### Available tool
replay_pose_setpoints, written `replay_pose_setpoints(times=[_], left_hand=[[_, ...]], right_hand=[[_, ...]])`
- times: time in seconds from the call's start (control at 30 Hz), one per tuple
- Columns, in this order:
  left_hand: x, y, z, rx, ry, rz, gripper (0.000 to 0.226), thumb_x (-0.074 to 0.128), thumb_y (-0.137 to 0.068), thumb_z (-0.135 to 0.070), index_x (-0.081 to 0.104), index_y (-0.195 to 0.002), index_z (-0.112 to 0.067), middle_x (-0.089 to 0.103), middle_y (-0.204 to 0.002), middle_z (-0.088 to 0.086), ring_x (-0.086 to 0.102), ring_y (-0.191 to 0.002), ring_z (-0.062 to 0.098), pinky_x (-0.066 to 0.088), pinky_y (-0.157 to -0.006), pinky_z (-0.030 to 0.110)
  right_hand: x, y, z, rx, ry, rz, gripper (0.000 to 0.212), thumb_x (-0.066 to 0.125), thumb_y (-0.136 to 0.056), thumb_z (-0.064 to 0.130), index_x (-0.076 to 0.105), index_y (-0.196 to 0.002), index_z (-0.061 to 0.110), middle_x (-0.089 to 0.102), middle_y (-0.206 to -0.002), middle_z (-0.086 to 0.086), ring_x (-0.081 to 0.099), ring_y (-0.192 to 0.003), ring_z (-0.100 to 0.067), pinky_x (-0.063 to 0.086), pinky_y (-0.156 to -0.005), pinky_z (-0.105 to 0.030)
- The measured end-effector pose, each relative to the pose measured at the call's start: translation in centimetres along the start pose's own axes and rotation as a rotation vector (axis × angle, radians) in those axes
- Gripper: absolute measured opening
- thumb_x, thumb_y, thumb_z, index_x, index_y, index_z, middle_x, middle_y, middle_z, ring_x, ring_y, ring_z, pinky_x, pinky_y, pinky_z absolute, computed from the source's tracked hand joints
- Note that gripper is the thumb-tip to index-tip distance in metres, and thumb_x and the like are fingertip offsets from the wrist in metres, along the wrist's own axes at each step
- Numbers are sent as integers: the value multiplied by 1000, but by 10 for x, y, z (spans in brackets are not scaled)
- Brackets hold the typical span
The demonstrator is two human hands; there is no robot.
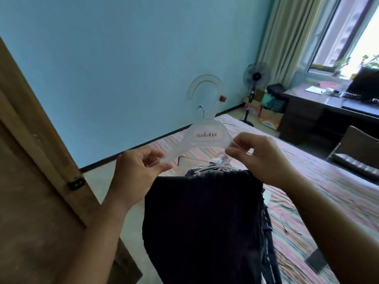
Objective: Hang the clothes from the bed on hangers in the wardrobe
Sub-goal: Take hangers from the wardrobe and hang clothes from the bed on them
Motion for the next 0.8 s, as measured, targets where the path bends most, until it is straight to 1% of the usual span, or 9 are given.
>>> replay_pose_setpoints(times=[0.07, 0.17, 0.27, 0.33, 0.4, 0.47, 0.6, 0.7, 0.8], left_hand=[[24, -8, -1, -20, 20, 30, 22, 87, -68, -22, 73, -85, -21, 70, -77, -11, 66, -67, 3, 52, -60, 12], [60, -21, 5, -57, 53, 85, 21, 86, -71, -23, 72, -86, -24, 70, -81, -15, 68, -74, -1, 51, -60, 7], [104, -42, 17, -73, 49, 165, 20, 84, -73, -26, 75, -90, -24, 71, -85, -15, 69, -77, -1, 57, -67, 16], [136, -57, 29, -98, 35, 210, 23, 83, -75, -24, 76, -96, -20, 72, -87, -11, 69, -78, 1, 58, -70, 21], [169, -74, 43, -120, 2, 225, 23, 84, -76, -22, 76, -97, -17, 72, -84, -8, 69, -78, 6, 59, -73, 26], [204, -91, 58, -145, -41, 238, 21, 85, -74, -23, 77, -92, -16, 72, -81, -5, 69, -76, 10, 59, -76, 31], [269, -122, 87, -204, -141, 318, 14, 83, -76, -25, 74, -84, -18, 69, -77, -2, 66, -74, 15, 56, -73, 33], [316, -144, 112, -264, -179, 357, 13, 81, -78, -24, 73, -88, -19, 67, -79, -1, 64, -79, 19, 52, -74, 31], [363, -166, 139, -304, -226, 381, 17, 79, -80, -26, 74, -94, -17, 67, -83, 0, 63, -80, 19, 44, -71, 27]], right_hand=[[-7, 3, -15, 68, 29, -9, 15, 73, -87, 34, 66, -77, 25, 66, -71, 6, 59, -70, -11, 48, -71, -35], [-13, 6, -38, 167, 23, -6, 20, 74, -87, 34, 64, -72, 25, 62, -66, 6, 58, -66, -17, 45, -64, -34], [-13, 1, -74, 250, 46, 1, 20, 73, -88, 35, 67, -77, 19, 58, -63, 12, 50, -59, -7, 38, -55, -18], [-7, -6, -106, 301, 56, 17, 21, 72, -88, 35, 66, -77, 18, 61, -66, 12, 50, -59, -7, 37, -54, -15], [3, -15, -143, 356, 66, 53, 22, 71, -90, 37, 66, -78, 18, 66, -74, 4, 54, -64, -12, 43, -60, -25], [15, -25, -184, 413, 78, 75, 24, 70, -91, 36, 64, -77, 18, 64, -71, 2, 54, -64, -15, 44, -62, -32], [44, -46, -265, 492, 100, 106, 26, 69, -91, 37, 62, -76, 17, 60, -69, 5, 51, -62, -10, 43, -63, -32], [65, -60, -318, 533, 116, 133, 25, 67, -92, 37, 61, -76, 19, 57, -67, 7, 50, -62, -10, 45, -63, -36], [86, -75, -367, 572, 116, 154, 20, 63, -95, 35, 66, -81, 21, 57, -65, 9, 50, -61, -7, 38, -58, -30]])
Point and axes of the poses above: each hand's wrist, its own y-axis away from the middle knuckle, its own x-axis out of the palm, z = x × y, the point moved 7 cm from there along -y, towards the middle knuckle
